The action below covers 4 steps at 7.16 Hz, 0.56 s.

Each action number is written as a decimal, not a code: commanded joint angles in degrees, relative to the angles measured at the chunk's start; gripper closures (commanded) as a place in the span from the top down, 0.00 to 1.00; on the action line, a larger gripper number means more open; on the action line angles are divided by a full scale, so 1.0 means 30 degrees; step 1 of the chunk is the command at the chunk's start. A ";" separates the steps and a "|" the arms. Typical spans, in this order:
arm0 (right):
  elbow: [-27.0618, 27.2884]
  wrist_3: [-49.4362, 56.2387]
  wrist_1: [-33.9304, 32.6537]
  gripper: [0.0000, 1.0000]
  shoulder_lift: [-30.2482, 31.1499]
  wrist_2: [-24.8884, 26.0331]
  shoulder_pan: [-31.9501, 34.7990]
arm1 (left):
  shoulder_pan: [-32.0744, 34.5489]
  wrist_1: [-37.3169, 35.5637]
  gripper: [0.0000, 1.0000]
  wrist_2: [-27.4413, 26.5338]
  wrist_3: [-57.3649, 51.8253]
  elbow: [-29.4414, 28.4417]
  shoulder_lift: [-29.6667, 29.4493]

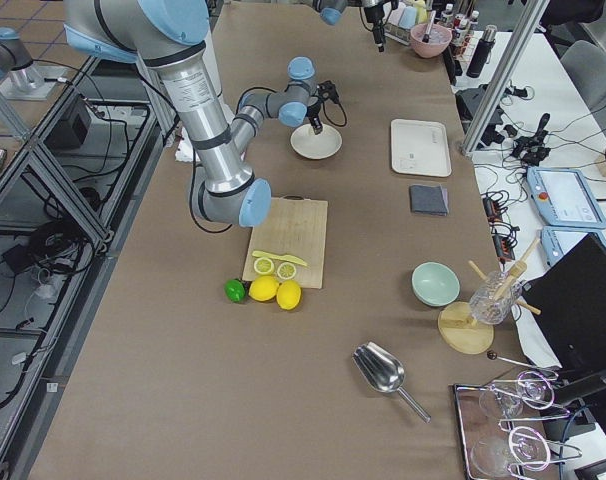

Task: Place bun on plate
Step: 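Lower the bun onto the white plate and open the right gripper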

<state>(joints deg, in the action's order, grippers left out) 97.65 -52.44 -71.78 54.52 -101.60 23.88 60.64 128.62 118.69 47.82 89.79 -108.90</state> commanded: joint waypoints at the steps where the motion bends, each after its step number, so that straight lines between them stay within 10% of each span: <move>1: -0.0030 -0.0069 -0.0008 1.00 -0.0008 -0.0001 -0.0078 | 0.0002 0.0776 0.97 -0.0012 0.0025 -0.0046 0.0411; 4: -0.0001 -0.0099 0.0021 1.00 -0.0096 0.0028 -0.0049 | 0.0002 0.0867 0.97 0.0017 -0.0004 -0.0223 0.0383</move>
<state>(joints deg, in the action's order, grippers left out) 97.57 -52.66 -71.75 54.39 -101.58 23.67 60.62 131.04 118.65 47.78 89.26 -107.69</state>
